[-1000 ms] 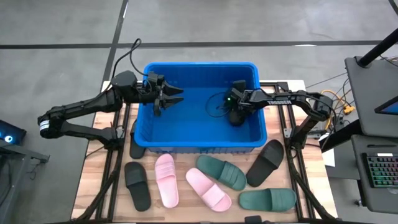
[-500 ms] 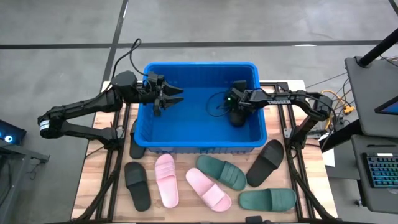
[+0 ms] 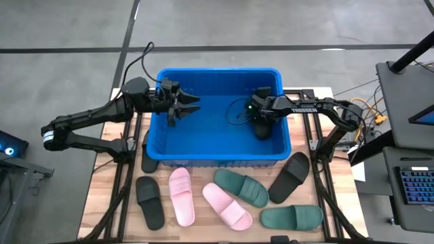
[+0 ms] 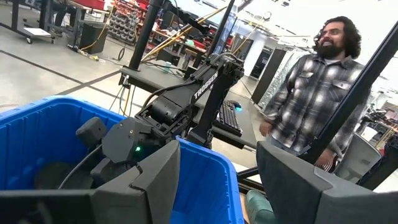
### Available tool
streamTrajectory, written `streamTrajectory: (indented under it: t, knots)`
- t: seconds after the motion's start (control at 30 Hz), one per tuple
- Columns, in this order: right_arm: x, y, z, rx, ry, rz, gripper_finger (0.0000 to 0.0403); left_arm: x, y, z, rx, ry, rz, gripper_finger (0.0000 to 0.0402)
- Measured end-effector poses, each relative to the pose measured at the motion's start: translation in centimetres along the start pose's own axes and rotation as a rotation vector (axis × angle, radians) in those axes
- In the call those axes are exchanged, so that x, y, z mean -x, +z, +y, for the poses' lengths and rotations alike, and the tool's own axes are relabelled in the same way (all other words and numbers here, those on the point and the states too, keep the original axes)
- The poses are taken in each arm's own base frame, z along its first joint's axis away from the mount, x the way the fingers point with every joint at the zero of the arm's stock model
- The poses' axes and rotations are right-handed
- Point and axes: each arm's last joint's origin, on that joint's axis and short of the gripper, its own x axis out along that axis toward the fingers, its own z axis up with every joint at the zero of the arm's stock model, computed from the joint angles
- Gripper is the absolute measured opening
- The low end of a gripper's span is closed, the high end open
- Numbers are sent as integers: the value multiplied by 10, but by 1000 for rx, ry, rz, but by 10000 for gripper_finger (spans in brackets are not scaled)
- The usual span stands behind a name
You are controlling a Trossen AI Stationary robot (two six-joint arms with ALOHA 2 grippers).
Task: Pick and place slides into bin
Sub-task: Put the black slide into the blue bin
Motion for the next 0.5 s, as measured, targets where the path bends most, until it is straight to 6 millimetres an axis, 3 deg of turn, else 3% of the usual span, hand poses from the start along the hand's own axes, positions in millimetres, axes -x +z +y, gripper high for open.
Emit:
streamTrajectory:
  t: [0.5]
  knots:
    - [9,3,-17,-131,89,-27,180,0,0,0,26,0,1,196]
